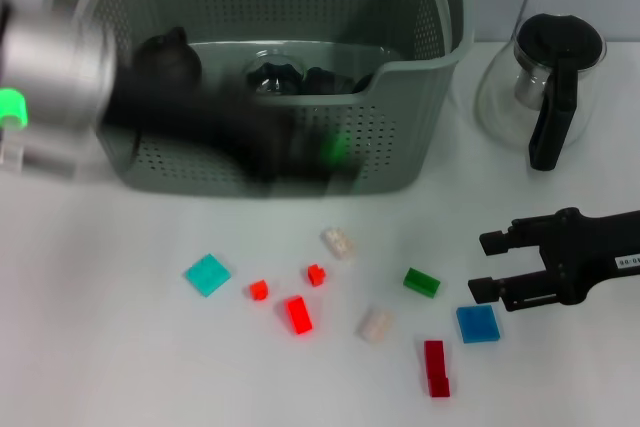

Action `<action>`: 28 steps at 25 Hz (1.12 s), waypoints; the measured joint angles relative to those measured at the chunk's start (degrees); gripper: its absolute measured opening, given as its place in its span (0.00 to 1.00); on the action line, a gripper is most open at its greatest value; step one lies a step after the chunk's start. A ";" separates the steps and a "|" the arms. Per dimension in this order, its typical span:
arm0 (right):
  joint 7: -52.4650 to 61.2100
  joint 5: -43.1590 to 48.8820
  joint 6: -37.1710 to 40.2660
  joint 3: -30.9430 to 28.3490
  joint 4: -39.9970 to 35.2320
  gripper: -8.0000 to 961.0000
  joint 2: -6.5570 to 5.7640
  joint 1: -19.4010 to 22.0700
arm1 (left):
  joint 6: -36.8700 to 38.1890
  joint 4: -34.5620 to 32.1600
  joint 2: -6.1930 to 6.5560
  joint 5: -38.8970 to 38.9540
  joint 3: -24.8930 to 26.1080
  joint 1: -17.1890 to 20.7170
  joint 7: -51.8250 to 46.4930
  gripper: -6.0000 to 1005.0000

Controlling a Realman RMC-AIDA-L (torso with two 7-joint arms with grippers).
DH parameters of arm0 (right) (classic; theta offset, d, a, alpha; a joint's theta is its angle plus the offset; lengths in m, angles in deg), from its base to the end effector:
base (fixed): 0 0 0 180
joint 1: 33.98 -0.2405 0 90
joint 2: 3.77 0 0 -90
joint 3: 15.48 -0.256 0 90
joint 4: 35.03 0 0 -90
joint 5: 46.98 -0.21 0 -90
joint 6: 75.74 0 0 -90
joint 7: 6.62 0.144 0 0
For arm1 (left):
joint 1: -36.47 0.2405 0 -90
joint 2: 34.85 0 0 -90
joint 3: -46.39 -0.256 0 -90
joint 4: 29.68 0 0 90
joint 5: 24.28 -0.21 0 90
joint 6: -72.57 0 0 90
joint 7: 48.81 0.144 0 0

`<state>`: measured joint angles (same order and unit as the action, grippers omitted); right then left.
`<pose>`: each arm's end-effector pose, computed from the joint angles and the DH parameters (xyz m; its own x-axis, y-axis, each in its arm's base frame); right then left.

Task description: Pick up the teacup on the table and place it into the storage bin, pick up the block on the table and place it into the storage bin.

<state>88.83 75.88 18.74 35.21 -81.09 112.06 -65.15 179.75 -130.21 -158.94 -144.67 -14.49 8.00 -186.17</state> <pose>0.2576 0.3257 0.0112 0.8537 -0.4719 -0.2201 -0.4860 -0.8739 -0.0113 -0.1040 0.2983 0.0614 0.8910 0.4108 0.1934 0.4365 -0.8922 -0.1158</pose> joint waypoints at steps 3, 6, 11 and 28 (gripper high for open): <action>0.03 0.00 0.10 0.22 0.00 0.83 0.01 -0.07 | -5.34 2.73 0.47 6.02 7.96 -6.25 2.11 0.49; 0.10 0.11 0.32 0.30 0.00 0.83 0.10 -0.15 | -14.99 10.53 2.60 2.39 9.62 -12.19 2.92 0.51; 0.15 0.93 0.40 0.30 0.00 0.83 0.47 -0.40 | -27.99 27.97 6.19 -5.91 9.01 -20.03 2.51 0.53; 0.45 1.24 0.18 -0.06 -0.07 0.83 0.28 -1.02 | 6.35 11.71 0.33 -0.31 4.62 -11.30 17.25 0.95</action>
<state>89.28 77.13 18.92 35.16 -81.16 112.35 -66.17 186.11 -118.49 -158.61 -144.97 -9.87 -3.30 -168.92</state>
